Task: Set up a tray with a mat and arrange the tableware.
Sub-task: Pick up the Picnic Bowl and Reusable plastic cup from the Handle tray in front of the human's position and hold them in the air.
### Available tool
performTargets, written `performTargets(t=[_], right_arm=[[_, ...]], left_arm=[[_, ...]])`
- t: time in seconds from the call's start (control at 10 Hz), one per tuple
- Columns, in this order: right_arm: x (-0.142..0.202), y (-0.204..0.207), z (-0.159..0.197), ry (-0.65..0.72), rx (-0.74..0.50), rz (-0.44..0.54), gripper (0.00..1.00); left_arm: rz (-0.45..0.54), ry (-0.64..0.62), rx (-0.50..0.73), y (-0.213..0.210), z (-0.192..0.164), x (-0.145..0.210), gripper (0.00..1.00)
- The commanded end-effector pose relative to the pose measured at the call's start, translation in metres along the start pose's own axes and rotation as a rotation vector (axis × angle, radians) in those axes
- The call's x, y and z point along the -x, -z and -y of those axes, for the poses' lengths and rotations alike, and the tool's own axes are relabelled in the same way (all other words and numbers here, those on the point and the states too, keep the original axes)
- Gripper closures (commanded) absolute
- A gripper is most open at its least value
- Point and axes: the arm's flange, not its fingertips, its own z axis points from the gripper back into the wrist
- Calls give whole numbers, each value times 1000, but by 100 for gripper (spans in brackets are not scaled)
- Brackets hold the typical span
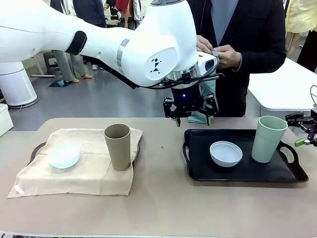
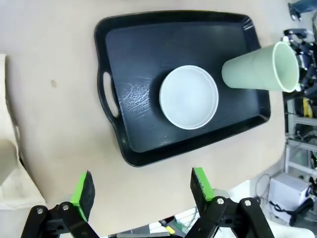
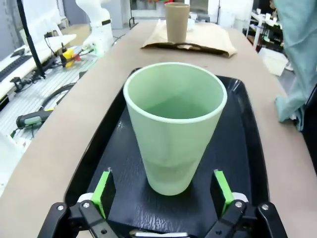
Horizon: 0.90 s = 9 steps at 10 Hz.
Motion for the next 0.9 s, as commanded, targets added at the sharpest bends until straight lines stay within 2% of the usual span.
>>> performTargets(t=[0.0, 0.4, 0.8], right_arm=[[-5, -7, -6, -22, -14, 25, 0], [-4, 22, -3, -42, -57, 7, 0], [8, 50, 1, -51, -49, 20, 0]], left_arm=[[9, 14, 7, -1, 5, 3, 0], [18, -14, 26, 46, 21, -3, 0], [69, -17, 52, 84, 13, -16, 0]])
